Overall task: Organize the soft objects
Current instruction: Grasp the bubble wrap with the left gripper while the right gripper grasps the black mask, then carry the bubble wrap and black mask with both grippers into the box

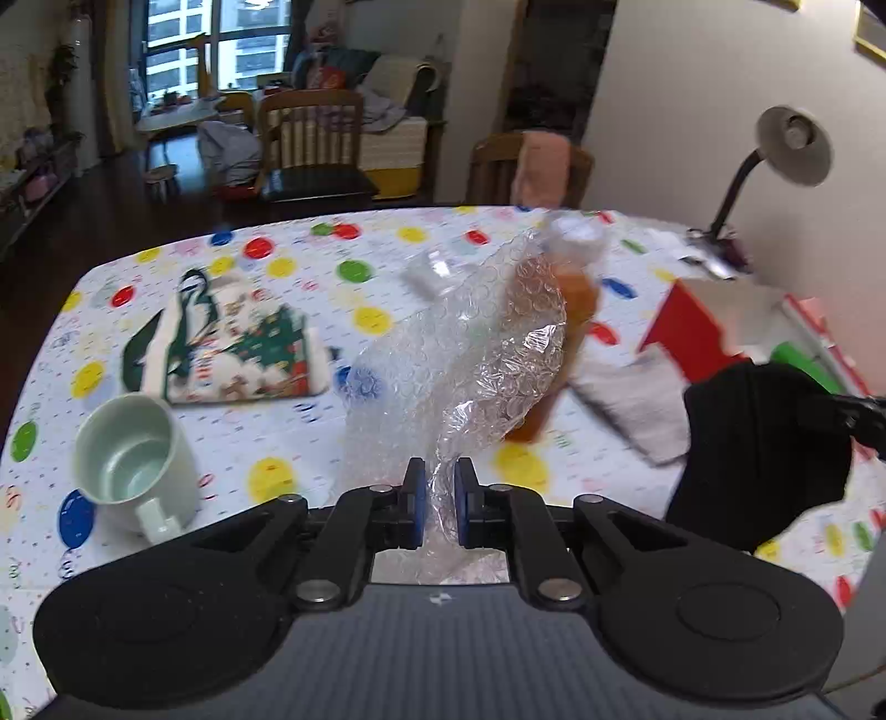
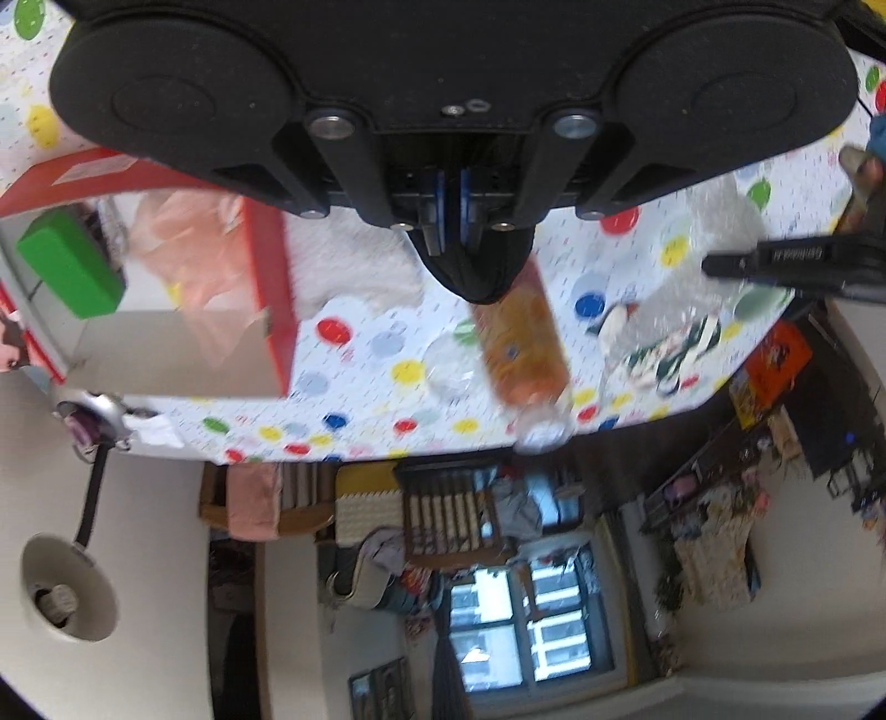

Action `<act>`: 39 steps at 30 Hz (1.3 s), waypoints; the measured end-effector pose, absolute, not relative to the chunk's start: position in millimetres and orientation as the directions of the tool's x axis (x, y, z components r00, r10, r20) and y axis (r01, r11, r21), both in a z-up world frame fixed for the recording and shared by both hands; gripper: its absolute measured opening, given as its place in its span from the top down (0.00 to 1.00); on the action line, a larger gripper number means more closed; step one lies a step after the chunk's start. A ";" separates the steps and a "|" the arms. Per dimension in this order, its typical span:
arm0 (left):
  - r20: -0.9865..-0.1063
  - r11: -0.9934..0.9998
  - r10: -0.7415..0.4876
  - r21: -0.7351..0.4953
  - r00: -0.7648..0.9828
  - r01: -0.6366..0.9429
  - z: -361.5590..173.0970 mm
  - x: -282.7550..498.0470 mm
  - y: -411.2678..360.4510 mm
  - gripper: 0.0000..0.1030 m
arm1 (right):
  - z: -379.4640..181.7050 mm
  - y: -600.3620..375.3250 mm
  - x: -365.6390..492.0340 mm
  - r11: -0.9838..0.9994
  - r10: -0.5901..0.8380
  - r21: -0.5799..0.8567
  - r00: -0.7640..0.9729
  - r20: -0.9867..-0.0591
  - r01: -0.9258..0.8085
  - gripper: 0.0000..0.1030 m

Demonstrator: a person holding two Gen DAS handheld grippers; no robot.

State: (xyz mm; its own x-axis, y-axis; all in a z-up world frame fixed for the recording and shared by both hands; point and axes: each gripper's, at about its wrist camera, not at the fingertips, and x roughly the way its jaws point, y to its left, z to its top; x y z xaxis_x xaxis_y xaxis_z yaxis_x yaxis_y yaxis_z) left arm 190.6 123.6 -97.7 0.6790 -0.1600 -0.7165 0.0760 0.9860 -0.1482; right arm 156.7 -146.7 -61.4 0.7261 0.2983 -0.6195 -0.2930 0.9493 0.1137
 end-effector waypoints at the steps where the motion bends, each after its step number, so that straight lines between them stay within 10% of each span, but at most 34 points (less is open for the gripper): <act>1: -0.710 0.985 -0.170 -0.151 0.683 0.088 -92.5 190.0 119.2 0.90 | -56.1 -152.2 157.8 0.951 0.297 0.121 0.735 -0.609 -0.285 0.97; 39: -0.590 0.869 -0.473 -0.189 0.655 0.457 4.4 287.0 -150.4 0.90 | -2.4 -385.4 260.3 0.991 0.129 0.093 0.874 -0.468 -0.096 0.96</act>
